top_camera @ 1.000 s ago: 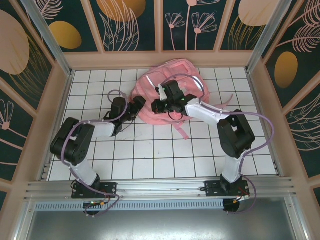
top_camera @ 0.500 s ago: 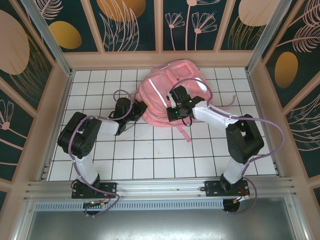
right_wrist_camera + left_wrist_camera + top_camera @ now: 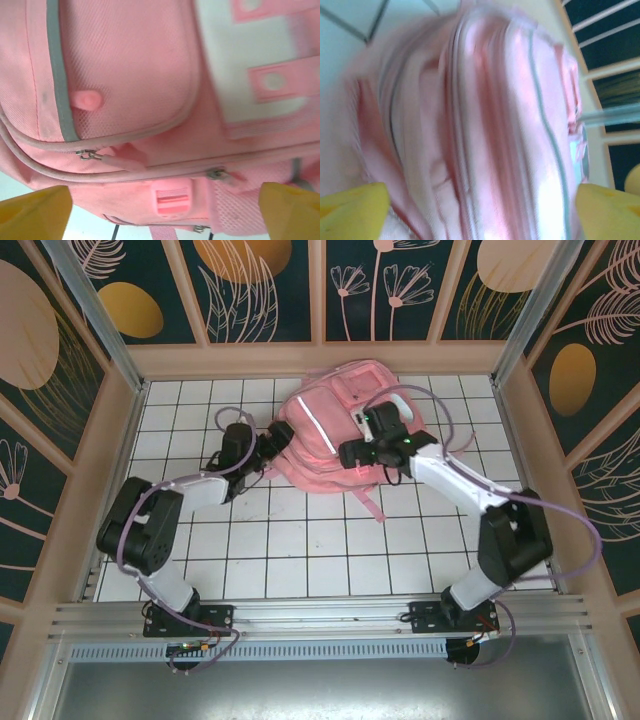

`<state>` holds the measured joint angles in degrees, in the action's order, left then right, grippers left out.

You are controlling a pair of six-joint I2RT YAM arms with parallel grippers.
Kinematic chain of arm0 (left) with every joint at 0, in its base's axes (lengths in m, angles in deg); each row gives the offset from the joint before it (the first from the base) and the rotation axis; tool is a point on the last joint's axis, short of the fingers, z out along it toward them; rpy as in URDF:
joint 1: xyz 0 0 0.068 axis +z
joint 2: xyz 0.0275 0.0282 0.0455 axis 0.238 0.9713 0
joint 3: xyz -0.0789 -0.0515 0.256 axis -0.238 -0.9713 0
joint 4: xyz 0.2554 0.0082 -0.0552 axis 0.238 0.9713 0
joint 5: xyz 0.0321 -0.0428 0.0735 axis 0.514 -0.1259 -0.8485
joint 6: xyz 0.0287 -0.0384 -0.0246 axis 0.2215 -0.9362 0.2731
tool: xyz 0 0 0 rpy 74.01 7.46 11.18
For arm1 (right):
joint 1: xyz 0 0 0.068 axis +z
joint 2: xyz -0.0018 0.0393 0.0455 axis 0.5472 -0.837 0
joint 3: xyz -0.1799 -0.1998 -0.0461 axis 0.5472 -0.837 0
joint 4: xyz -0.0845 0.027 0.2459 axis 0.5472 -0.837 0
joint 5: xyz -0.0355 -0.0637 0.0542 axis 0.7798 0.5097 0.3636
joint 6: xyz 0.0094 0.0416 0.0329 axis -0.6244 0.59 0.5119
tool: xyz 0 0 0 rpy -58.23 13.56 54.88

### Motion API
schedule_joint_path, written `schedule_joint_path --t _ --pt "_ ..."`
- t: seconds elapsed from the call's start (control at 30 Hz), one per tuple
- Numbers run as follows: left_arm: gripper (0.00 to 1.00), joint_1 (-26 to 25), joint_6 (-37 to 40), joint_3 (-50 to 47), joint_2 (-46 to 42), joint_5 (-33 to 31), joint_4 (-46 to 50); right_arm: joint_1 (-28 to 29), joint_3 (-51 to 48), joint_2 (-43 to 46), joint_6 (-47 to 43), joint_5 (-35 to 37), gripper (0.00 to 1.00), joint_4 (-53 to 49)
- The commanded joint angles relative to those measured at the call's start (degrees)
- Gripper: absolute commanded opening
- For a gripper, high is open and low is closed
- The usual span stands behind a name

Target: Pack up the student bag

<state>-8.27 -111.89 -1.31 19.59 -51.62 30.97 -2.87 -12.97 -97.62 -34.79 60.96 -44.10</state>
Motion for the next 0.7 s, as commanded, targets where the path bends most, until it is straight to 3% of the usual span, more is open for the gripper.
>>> schedule_joint_path --t 0.0,0.1,0.17,0.27,0.37,0.5,0.67 --pt "0.99 0.2 15.4 3.6 -8.1 -15.5 13.8 -4.4 -7.9 8.0 2.5 10.8 0.99 11.9" --pt "0.99 0.2 24.0 1.3 -14.7 -30.7 17.3 -10.2 -15.6 11.2 5.0 21.4 0.99 18.2" --pt "0.99 0.5 29.7 -2.2 -19.1 -41.8 16.5 -16.0 -21.4 12.0 4.2 23.4 0.99 24.0" --pt "0.99 1.6 36.1 -8.0 -23.6 -51.2 13.3 -22.2 -33.8 14.0 -0.1 22.8 0.99 41.1" --pt "0.99 2.6 42.0 -15.9 -26.6 -54.3 3.8 -27.9 -43.8 14.9 1.0 14.4 0.99 57.2" --pt "0.99 5.0 45.2 -24.7 -25.8 -55.4 -9.1 -28.4 -51.2 10.7 -1.6 11.4 0.99 77.1" --pt "0.99 7.5 49.7 -26.3 -18.9 -53.1 -16.2 -28.5 -52.1 5.6 -3.9 10.4 0.99 87.5"
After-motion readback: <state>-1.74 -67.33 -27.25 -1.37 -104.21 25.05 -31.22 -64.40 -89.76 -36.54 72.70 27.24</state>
